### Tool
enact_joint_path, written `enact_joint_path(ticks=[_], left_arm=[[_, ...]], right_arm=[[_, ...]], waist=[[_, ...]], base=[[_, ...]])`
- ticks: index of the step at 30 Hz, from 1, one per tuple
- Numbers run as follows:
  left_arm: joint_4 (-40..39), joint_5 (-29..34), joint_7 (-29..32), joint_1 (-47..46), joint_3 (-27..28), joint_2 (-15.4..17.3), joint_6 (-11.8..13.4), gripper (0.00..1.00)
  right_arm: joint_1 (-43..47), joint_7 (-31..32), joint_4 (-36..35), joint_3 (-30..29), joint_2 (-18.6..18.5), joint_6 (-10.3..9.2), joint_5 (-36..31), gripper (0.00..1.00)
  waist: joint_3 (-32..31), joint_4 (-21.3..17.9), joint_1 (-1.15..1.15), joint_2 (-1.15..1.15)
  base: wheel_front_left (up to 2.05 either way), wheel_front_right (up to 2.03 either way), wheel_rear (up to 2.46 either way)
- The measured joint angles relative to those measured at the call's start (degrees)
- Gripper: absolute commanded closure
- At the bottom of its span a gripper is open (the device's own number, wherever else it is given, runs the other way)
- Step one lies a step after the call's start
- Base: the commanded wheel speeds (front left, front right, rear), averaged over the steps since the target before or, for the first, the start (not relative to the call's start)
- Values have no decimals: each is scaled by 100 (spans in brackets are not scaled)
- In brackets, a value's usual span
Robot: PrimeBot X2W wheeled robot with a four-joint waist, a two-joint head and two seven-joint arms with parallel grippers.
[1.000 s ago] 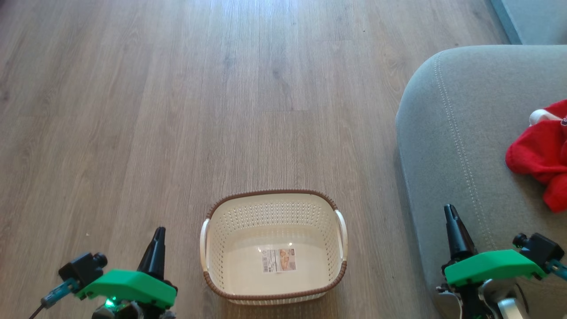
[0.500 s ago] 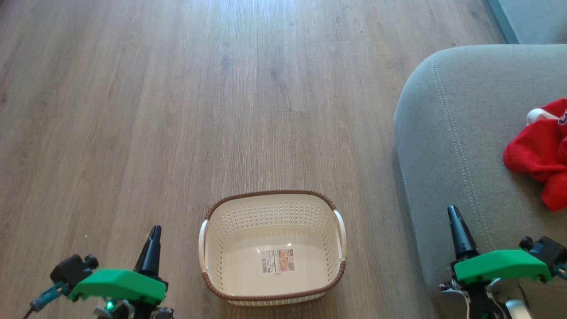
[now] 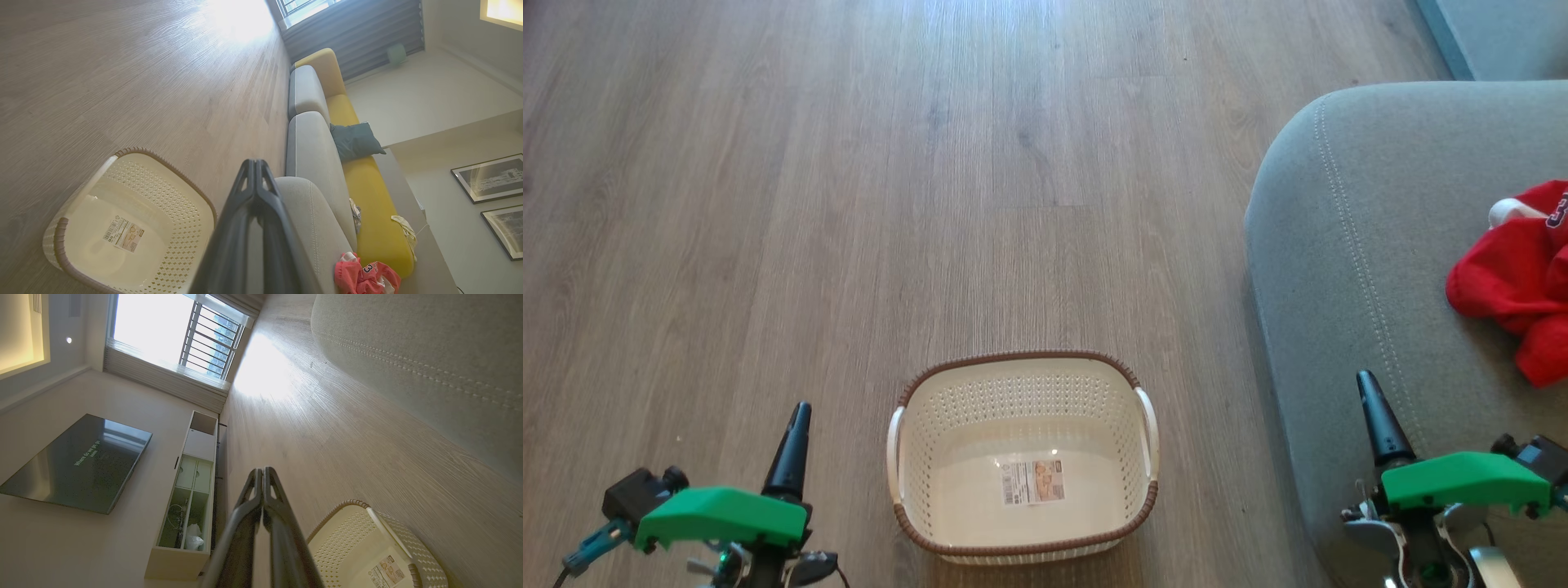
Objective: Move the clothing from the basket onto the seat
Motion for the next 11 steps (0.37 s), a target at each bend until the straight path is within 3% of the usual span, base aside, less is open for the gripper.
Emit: enact_joint_path(ticks=[11], left_arm=[[-13, -686, 194, -12, 149, -10, -53, 100]], right_arm=[[-48, 193, -14, -129, 0, 0, 643, 100]], waist=[[-9, -27, 0, 0]], base=[[0, 0, 0]])
